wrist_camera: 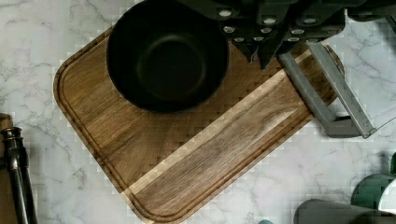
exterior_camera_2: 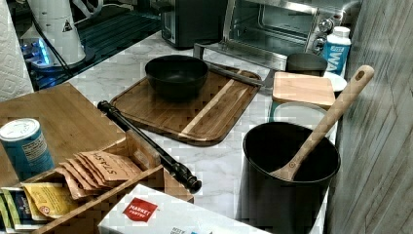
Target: Pick up the bowl.
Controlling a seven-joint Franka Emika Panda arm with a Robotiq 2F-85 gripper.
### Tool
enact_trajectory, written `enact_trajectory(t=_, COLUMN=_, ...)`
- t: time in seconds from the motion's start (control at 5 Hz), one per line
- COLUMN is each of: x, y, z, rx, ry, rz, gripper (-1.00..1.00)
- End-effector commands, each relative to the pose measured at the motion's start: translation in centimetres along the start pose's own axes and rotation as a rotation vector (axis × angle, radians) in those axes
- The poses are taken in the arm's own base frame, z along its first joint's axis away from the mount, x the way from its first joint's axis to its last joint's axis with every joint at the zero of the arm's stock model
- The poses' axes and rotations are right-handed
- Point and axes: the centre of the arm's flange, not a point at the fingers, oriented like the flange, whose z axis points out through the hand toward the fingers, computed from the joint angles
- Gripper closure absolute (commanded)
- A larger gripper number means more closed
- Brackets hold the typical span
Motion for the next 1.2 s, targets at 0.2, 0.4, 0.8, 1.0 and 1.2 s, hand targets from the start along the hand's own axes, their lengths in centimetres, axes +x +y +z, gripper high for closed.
enact_trajectory(t=0.2, x=-0.1, y=3.2, z=1.8, rx=0.052, ry=-0.058, rz=0.039, gripper=1.00)
enact_trajectory(t=0.4, x=-0.8, y=8.1, z=3.3, rx=0.093, ry=-0.053, rz=0.147, gripper=1.00)
enact_trajectory(t=0.8, x=-4.2, y=14.9, z=4.5, rx=0.109, ry=0.001, rz=0.303, gripper=1.00)
enact_trajectory(t=1.0, x=-4.9, y=16.2, z=4.9, rx=0.081, ry=0.016, rz=0.333, gripper=-1.00)
enact_trajectory(t=1.2, x=-5.7, y=17.9, z=6.5, rx=0.066, ry=0.000, rz=0.336, gripper=-1.00)
